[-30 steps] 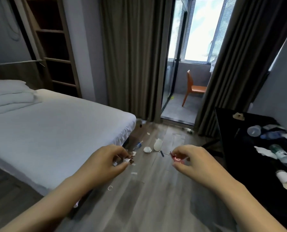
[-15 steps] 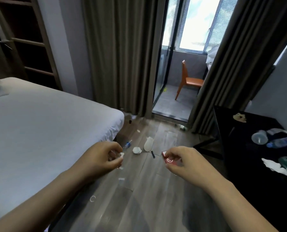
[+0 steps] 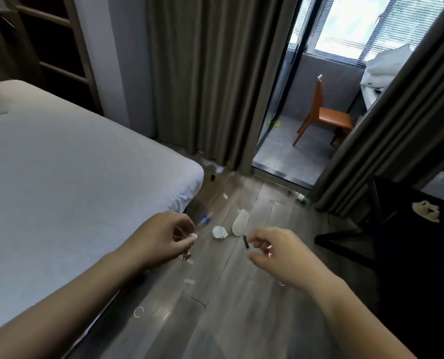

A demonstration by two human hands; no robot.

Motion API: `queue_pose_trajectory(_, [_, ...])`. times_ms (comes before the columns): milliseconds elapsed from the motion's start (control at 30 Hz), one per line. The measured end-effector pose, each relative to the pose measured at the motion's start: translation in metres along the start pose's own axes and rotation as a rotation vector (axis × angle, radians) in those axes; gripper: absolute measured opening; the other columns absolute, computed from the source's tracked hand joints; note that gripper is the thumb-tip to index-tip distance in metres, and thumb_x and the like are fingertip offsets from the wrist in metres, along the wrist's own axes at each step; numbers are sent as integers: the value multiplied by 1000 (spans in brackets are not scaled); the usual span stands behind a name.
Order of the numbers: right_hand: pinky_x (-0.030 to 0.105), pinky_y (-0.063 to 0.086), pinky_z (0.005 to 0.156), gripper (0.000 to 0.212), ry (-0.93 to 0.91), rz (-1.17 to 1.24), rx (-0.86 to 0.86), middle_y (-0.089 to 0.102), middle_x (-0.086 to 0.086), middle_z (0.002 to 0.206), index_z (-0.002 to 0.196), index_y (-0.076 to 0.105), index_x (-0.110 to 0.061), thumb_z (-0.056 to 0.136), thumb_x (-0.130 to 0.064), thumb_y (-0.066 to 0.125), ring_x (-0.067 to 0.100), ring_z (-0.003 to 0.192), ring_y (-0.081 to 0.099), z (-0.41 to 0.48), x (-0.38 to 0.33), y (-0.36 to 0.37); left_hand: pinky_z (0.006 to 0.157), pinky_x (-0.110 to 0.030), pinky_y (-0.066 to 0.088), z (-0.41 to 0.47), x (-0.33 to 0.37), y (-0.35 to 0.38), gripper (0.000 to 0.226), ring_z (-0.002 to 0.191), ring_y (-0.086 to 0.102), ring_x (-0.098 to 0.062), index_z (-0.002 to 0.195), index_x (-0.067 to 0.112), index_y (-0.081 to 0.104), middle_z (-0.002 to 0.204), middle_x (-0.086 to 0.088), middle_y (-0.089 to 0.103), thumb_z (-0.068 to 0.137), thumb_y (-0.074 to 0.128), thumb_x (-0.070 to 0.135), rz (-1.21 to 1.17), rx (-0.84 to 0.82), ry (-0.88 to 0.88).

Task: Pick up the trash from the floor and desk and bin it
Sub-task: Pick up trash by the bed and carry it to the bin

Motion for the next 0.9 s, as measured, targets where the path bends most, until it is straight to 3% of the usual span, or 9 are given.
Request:
queue_pose_trajectory(167, [27,51,83,23,-78,-33,-49,65,-12,95,103,67,-24,82,-32,62,2,89,59,85,9,-3,76,-32,54,56,-35,-4,25,82,63,-4,94,23,69,93,10,66,78,66,42,29,30,-93])
queue_pose_trajectory(333, [26,50,83,21,-207,-71,-180,65,-11,98,105,66,-23,85,-28,61,6,93,59,193,22,7,77,-34,53,117,-85,9,23,84,62,-6,95,24,68,94,9,66,78,63,39,14,78,-255])
queue_pose_trajectory(433, [24,49,82,22,-285,-94,-262,66,-6,99,107,67,-21,87,-23,59,9,94,60,267,37,22,78,-33,52,153,-122,30,34,85,62,-9,94,21,67,94,6,66,73,53,43,-22,124,-409])
queue_pose_trajectory(567, [8,39,69,27,-399,-213,-426,64,-9,109,115,63,-25,89,-29,57,8,101,58,356,54,55,77,-29,50,179,-174,79,16,83,62,-11,89,22,65,86,8,64,79,64,35,-124,163,-645])
queue_pose_trajectory(633, [15,44,76,29,-438,-246,-508,63,-8,112,117,62,-26,88,-30,58,10,104,57,389,61,78,72,-26,46,181,-199,106,10,80,59,-9,90,23,65,80,12,60,81,68,26,-142,179,-726])
queue_pose_trajectory(733, [28,48,90,32,-470,-270,-573,65,-7,112,118,63,-26,86,-30,59,12,104,59,425,70,119,72,-28,50,176,-237,146,5,78,59,-4,84,31,60,81,15,60,82,65,30,-187,149,-831])
queue_pose_trajectory(900, [29,49,92,36,-514,-259,-676,62,-11,113,123,58,-28,87,-33,60,8,104,58,452,80,207,72,-30,51,153,-303,211,8,78,61,-8,82,31,56,90,9,64,82,64,31,-208,133,-974])
Point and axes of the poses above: each hand's wrist, its own z-axis towards the middle knuckle, its own y-axis out of the palm, x = y × z, the point moved 4 cm from there along z, towards the middle knuckle
